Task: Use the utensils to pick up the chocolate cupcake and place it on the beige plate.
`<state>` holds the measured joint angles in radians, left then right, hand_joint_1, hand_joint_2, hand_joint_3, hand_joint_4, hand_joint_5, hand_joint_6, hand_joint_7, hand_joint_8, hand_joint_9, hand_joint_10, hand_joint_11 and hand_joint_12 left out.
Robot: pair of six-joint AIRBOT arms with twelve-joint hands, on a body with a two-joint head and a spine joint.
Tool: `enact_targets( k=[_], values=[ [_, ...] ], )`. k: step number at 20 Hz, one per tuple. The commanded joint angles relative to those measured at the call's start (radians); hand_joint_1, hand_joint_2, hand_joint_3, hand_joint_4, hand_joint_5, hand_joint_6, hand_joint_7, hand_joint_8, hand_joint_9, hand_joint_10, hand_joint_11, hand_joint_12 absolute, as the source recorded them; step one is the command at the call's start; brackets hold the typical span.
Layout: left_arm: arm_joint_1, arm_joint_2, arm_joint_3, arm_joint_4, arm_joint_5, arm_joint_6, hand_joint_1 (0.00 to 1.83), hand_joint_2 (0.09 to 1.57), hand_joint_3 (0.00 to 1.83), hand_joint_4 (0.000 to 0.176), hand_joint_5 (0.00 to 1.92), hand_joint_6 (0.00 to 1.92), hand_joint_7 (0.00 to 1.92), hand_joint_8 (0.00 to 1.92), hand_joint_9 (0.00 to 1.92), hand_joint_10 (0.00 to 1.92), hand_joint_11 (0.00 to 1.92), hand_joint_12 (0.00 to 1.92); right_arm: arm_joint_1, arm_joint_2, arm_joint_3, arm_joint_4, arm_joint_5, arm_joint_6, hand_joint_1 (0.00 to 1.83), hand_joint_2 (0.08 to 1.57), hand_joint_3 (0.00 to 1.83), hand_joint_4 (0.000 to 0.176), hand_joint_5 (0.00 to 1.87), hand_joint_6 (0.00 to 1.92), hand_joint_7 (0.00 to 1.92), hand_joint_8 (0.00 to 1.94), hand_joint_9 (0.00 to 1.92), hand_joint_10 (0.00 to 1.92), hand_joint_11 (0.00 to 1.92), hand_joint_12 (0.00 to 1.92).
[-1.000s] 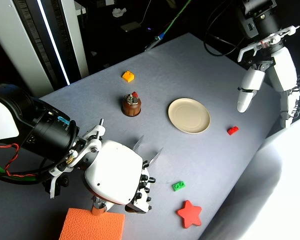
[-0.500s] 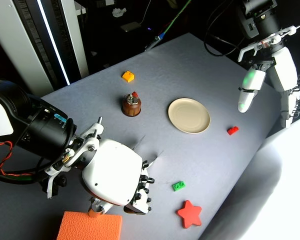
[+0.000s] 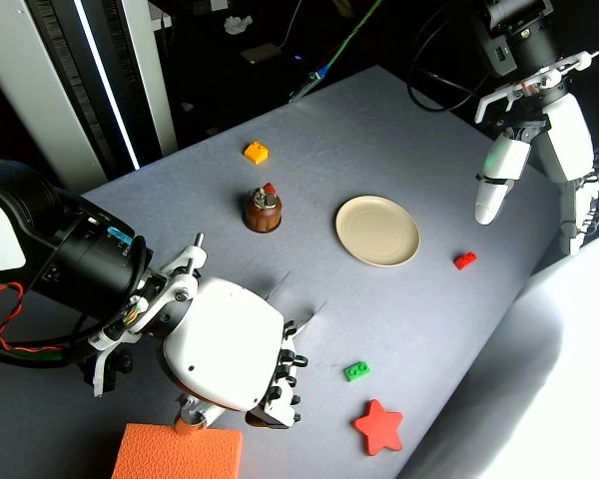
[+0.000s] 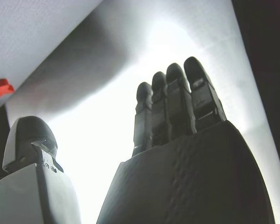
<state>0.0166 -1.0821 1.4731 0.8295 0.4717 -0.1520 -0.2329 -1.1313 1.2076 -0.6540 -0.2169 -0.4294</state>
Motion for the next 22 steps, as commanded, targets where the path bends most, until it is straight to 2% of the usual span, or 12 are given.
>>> enact_targets(
  k=[1, 5, 6, 8, 12, 17, 18, 19, 20, 21, 22],
  values=[
    [-0.009, 0.007, 0.007, 0.038, -0.047, 0.001, 0.53, 0.97, 0.0, 0.0, 0.23, 0.0, 0.2, 0.0, 0.18, 0.0, 0.0, 0.39, 0.009, 0.009, -0.004, -0.013, 0.063, -0.005, 0.97, 1.16, 0.0, 0.0, 0.79, 0.01, 0.87, 0.09, 0.53, 1.06, 0.37, 1.6],
    [-0.009, 0.006, 0.008, 0.038, -0.047, 0.001, 0.54, 0.97, 0.0, 0.0, 0.23, 0.0, 0.2, 0.0, 0.19, 0.01, 0.0, 0.37, 0.015, 0.011, -0.01, -0.013, 0.064, -0.005, 0.97, 1.15, 0.0, 0.0, 0.82, 0.03, 0.89, 0.12, 0.54, 1.1, 0.38, 1.64],
    [-0.009, 0.006, 0.008, 0.038, -0.047, 0.001, 0.53, 0.98, 0.0, 0.0, 0.22, 0.0, 0.19, 0.0, 0.17, 0.0, 0.0, 0.35, 0.016, 0.012, -0.011, -0.013, 0.064, -0.005, 0.99, 1.16, 0.0, 0.0, 0.8, 0.02, 0.77, 0.4, 0.5, 1.17, 0.36, 1.69],
    [-0.009, 0.006, 0.009, 0.038, -0.047, 0.001, 0.51, 0.99, 0.0, 0.0, 0.21, 0.0, 0.18, 0.0, 0.17, 0.0, 0.0, 0.34, 0.02, 0.014, -0.013, -0.013, 0.065, -0.005, 0.97, 1.17, 0.0, 0.0, 0.82, 0.03, 0.69, 0.64, 0.53, 1.17, 0.39, 1.66],
    [-0.008, 0.004, 0.012, 0.038, -0.047, 0.001, 0.52, 0.98, 0.0, 0.0, 0.21, 0.0, 0.18, 0.0, 0.16, 0.0, 0.0, 0.33, 0.021, 0.016, -0.016, -0.013, 0.066, -0.005, 0.98, 1.17, 0.0, 0.0, 0.82, 0.05, 0.64, 0.76, 0.52, 1.2, 0.4, 1.66],
    [-0.007, 0.004, 0.012, 0.038, -0.047, 0.001, 0.53, 0.98, 0.0, 0.0, 0.22, 0.0, 0.19, 0.0, 0.17, 0.0, 0.0, 0.34, 0.024, 0.017, -0.017, -0.013, 0.066, -0.005, 1.01, 1.15, 0.0, 0.0, 0.83, 0.06, 0.67, 0.71, 0.53, 1.17, 0.41, 1.64],
    [-0.007, 0.004, 0.013, 0.038, -0.047, 0.001, 0.54, 0.97, 0.0, 0.0, 0.22, 0.0, 0.19, 0.0, 0.16, 0.0, 0.0, 0.33, 0.024, 0.018, -0.018, -0.013, 0.066, -0.005, 1.0, 1.18, 0.0, 0.0, 0.57, 0.84, 0.64, 0.78, 0.52, 1.21, 0.4, 1.66],
    [-0.007, 0.005, 0.014, 0.038, -0.047, 0.001, 0.54, 0.97, 0.0, 0.0, 0.23, 0.01, 0.19, 0.0, 0.17, 0.0, 0.0, 0.34, 0.024, 0.018, -0.018, -0.013, 0.066, -0.005, 1.0, 1.16, 0.0, 0.0, 0.59, 0.66, 0.65, 0.77, 0.53, 1.18, 0.4, 1.66],
    [-0.007, 0.005, 0.014, 0.038, -0.047, 0.001, 0.55, 0.97, 0.0, 0.0, 0.23, 0.0, 0.2, 0.0, 0.18, 0.0, 0.0, 0.37, 0.026, 0.018, -0.018, -0.013, 0.066, -0.005, 1.07, 1.22, 0.0, 0.0, 0.72, 1.19, 0.66, 0.77, 0.54, 1.2, 0.42, 1.66],
    [-0.008, 0.006, 0.015, 0.038, -0.047, 0.001, 0.53, 0.97, 0.0, 0.0, 0.24, 0.0, 0.21, 0.0, 0.19, 0.0, 0.0, 0.4, 0.027, 0.018, -0.019, -0.013, 0.066, -0.005, 1.07, 1.23, 0.0, 0.0, 0.73, 1.32, 0.67, 0.77, 0.54, 1.22, 0.43, 1.67],
    [-0.008, 0.006, 0.015, 0.038, -0.047, 0.001, 0.52, 0.98, 0.0, 0.0, 0.23, 0.0, 0.2, 0.0, 0.19, 0.01, 0.0, 0.4, 0.028, 0.019, -0.019, -0.013, 0.066, -0.004, 1.07, 1.25, 0.0, 0.0, 0.72, 1.36, 0.65, 0.81, 0.53, 1.24, 0.43, 1.69]
  ],
)
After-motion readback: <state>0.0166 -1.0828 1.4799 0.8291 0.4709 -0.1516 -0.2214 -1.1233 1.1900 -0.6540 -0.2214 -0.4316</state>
